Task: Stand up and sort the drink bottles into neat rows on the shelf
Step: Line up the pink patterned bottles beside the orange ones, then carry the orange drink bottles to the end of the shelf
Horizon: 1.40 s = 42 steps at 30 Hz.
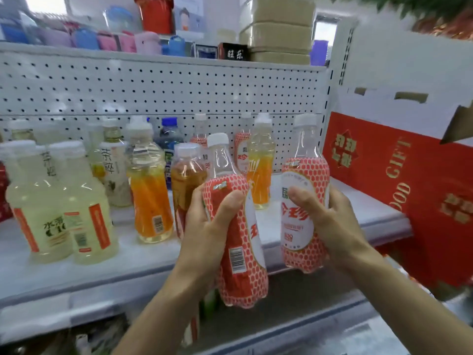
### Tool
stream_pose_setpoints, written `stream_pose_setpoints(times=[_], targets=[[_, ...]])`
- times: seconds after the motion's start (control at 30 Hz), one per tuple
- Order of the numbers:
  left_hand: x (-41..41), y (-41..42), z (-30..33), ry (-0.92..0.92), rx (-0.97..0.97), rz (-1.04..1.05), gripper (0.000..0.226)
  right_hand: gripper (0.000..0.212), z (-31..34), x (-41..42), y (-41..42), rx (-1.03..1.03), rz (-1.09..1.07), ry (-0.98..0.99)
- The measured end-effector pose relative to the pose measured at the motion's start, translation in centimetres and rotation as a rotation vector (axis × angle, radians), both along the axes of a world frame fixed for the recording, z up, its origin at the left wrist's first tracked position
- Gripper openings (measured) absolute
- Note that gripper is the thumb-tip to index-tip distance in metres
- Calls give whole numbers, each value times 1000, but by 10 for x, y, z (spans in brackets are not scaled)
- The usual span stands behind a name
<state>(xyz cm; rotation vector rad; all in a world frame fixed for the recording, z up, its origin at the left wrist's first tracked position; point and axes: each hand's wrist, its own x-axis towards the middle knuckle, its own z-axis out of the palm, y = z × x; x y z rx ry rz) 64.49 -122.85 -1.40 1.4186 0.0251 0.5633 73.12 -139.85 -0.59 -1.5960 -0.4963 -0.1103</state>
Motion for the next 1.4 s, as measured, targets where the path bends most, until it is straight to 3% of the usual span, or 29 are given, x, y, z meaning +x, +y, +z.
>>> stream_pose_setpoints(times=[0.17,0.43,0.7,0.77,0.83,0.9,1.03,1.13,1.2,1.33,1.4], targets=[[24,-17,7,-32,22,106,52,50,3,62,-10,94,-43,-13],[63,-15,11,-43,72,196,45,56,-17,142,8,54,-58,-8],[94,-6,4,-54,98,259,60,70,-23,208,33,-114,-85,64],[100,-5,1,-60,102,268,62,69,-29,206,42,-121,-205,-26],[106,-2,-4,-71,115,294,74,67,-28,187,53,-35,-337,-314],[112,1,-7,-78,129,326,84,70,-22,166,68,50,-278,-520],[125,4,-11,-87,162,376,89,95,-12,162,95,-126,-62,-302],[134,5,-14,-106,163,374,86,78,-10,167,96,-172,44,-109],[144,6,-15,-106,164,370,83,64,-12,167,88,-160,68,-121],[179,9,-18,-90,251,429,80,72,-14,154,59,-98,53,-164],[201,9,-18,-65,288,445,82,66,-16,144,43,-82,25,-161]])
